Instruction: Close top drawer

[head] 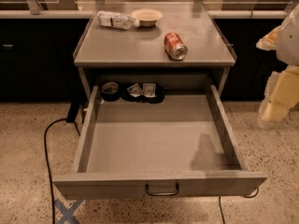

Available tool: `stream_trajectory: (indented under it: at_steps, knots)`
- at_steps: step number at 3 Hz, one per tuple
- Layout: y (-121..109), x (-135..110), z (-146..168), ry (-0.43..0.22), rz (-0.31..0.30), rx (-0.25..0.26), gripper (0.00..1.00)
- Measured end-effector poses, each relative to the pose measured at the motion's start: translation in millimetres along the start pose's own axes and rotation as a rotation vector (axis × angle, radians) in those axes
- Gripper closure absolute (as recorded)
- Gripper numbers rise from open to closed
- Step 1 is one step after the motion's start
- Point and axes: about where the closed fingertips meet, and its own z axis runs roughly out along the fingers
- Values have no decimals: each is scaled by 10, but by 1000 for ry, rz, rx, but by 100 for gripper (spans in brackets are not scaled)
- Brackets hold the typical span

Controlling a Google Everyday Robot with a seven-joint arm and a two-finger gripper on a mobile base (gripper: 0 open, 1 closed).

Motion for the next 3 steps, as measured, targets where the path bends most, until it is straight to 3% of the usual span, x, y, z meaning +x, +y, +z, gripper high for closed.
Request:
stream_trajectory:
  at_steps: [1,2,3]
  knots:
    - [10,-6,20,-10,4,10,0]
    - [113,35,311,-44,17,-21,0]
    - [361,96,851,-93,31,-107,0]
